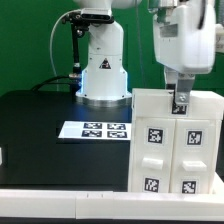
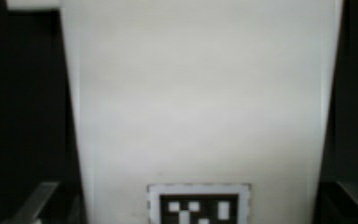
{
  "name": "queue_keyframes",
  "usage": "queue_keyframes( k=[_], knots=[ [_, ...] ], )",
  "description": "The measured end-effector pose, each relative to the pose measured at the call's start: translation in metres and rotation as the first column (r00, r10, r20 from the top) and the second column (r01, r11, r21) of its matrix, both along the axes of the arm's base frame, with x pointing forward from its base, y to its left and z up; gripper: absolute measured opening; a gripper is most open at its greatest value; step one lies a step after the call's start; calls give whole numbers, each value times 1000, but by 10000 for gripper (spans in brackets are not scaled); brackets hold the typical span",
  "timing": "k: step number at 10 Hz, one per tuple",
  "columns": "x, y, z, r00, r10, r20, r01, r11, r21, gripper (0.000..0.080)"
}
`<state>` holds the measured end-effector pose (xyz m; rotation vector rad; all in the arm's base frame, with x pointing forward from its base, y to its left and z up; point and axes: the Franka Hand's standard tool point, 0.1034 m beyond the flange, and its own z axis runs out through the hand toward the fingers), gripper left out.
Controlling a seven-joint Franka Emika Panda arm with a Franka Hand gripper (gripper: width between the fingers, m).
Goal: Assemble cabinet
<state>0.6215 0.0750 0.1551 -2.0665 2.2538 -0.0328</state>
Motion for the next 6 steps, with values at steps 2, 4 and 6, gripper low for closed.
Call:
queue_keyframes(
  k=[2,4,6],
  knots=[
    [-1,2,0,1000,-26,-4,26,1000,4,551],
    [-1,2,-1,1000,-16,-4,16,1000,3,765],
    [4,2,8,994,105,9,-105,995,0,792]
  ],
)
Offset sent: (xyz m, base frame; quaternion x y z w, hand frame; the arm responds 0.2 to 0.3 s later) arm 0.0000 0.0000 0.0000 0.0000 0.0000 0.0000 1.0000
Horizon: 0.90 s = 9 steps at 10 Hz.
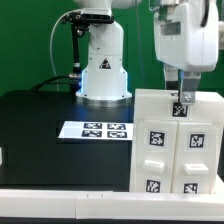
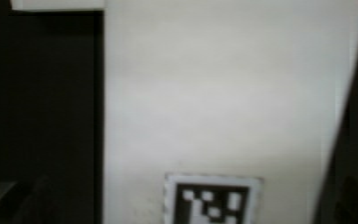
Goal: Assemble cabinet
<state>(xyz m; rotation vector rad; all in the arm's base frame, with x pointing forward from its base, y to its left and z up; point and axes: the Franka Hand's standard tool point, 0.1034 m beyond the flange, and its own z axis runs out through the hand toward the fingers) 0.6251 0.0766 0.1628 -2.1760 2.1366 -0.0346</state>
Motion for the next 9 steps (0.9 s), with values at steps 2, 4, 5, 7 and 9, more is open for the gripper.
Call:
queue_keyframes(
  k=[2,4,5,7,9],
  knots=[
    [3,5,14,983,184,24,-184,983,-15,797],
    [2,11,17,948,317,27,-316,948,-36,796],
    [2,10,16,948,317,25,-316,948,-37,796],
    [2,10,16,948,318,24,-317,948,-37,796],
    [2,10,15,948,317,23,-316,948,-37,796]
  ],
)
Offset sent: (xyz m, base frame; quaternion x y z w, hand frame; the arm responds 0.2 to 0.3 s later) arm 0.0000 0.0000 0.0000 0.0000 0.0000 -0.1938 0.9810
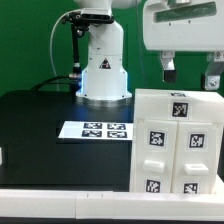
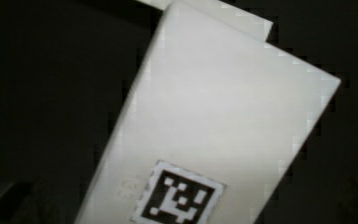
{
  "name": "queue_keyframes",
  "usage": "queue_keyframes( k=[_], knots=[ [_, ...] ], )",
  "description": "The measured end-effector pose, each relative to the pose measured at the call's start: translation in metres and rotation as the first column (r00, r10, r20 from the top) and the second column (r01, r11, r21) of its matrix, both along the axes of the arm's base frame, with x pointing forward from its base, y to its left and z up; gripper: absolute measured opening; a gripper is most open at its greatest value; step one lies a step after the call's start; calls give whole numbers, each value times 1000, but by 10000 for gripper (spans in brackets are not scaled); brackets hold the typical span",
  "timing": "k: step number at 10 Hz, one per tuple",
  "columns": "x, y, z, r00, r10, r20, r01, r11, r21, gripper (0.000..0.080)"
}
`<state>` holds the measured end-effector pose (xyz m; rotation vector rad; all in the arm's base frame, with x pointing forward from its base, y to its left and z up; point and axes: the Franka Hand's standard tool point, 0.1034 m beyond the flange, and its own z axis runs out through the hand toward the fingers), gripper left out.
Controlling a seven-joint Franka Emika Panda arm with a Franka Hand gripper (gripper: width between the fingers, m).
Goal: Assemble cabinet
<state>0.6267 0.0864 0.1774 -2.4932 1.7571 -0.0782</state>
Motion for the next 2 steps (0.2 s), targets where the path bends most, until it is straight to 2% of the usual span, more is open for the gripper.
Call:
queue_keyframes(
  k=[2],
  knots=[
    [0,0,0,1000,0,-1,0,1000,0,796]
  ],
)
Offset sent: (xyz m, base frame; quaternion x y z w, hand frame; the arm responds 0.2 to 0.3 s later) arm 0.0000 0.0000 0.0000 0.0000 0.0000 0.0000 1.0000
